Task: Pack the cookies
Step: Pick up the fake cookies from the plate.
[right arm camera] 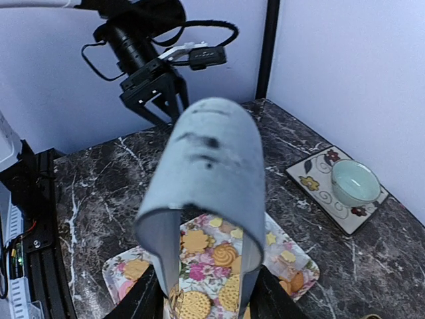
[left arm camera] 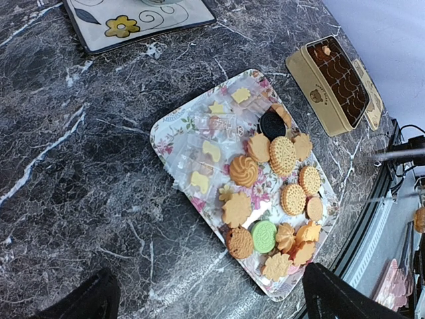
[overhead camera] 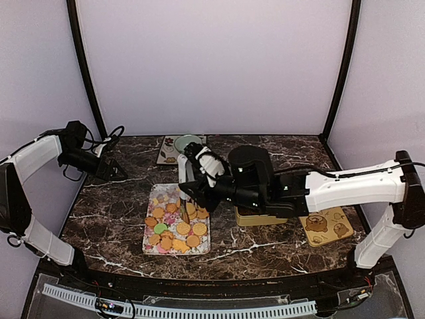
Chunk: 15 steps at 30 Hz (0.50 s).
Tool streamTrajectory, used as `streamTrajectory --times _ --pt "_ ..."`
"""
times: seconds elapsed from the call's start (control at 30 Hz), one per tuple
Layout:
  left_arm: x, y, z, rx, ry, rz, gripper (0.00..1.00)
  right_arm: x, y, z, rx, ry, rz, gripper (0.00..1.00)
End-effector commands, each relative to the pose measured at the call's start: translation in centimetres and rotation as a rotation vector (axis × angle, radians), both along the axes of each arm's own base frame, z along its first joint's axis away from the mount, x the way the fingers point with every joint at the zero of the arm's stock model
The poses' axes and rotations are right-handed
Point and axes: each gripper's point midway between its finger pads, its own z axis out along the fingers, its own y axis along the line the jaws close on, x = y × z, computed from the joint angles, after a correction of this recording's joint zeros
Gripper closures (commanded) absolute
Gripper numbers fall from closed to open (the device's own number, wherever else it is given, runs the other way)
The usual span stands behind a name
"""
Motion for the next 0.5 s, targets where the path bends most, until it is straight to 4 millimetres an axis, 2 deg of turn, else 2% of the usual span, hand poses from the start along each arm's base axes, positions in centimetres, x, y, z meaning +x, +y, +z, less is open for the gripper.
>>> streamTrajectory --times 0.0,0.23,0.47 --pt "0.0 0.3 0.3 0.003 -0.005 0.011 0.01 -3.3 4.5 1.0 0.078 0.005 0.119 0.56" --pt "-0.2 0.3 0.3 0.005 0.000 0.007 0.01 -5.6 7.8 -1.0 0.095 0.076 0.247 0.56" --pt "-0.3 0.2 0.2 0.003 0.003 0.005 0.01 -5.6 8.8 -2.0 0.086 0.072 0.263 0.57"
